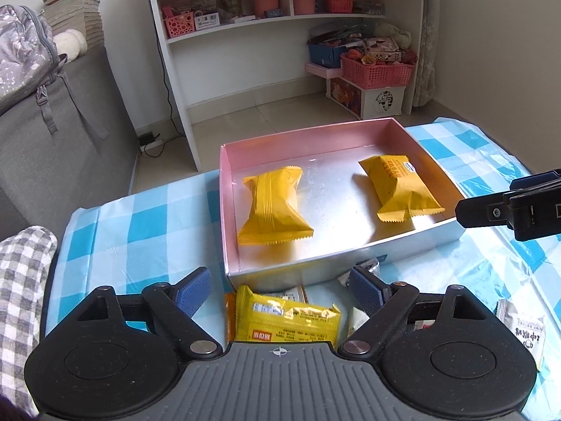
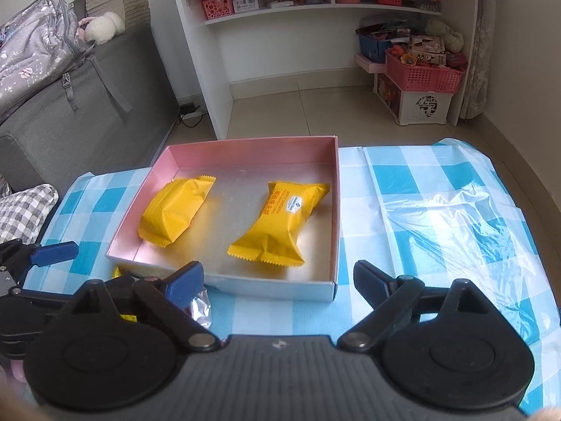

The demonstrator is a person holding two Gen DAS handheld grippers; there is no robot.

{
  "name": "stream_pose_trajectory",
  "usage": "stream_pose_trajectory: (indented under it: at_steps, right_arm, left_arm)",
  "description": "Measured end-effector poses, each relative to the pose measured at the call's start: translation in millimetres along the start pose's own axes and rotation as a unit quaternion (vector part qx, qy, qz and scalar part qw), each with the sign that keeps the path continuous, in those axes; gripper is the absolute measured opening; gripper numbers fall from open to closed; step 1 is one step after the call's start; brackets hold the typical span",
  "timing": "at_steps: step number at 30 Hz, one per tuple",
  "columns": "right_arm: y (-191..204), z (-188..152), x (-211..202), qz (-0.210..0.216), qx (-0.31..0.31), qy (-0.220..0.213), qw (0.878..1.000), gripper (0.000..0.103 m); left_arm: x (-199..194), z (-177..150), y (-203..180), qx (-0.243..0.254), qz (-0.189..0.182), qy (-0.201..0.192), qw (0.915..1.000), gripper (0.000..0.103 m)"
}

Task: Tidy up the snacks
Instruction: 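Withdraw both tools from the box back over the snack pile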

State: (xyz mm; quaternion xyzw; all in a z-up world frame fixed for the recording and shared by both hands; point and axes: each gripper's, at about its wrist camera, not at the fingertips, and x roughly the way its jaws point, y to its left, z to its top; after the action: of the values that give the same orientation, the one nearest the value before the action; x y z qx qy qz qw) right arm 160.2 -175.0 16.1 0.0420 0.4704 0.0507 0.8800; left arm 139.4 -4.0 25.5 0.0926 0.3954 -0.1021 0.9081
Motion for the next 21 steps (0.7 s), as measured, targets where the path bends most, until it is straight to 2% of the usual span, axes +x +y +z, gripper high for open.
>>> stream_pose_trajectory:
  at_steps: [13, 21]
  right_arm:
    - [9.7, -39.4, -27.0, 0.023, -0.008, 0.021, 0.999, 0.098]
    - [18.7, -58.1, -39.5, 0.038, -0.023, 0.01, 0.999, 0.099]
  left_arm:
    - [-36.5, -39.2, 1.5, -0.014, -0.012, 0.005, 0.9998, 0.098]
    - [-50.9, -69.9, 2.5, -0.001, -0.01, -0.001, 1.0, 0.1]
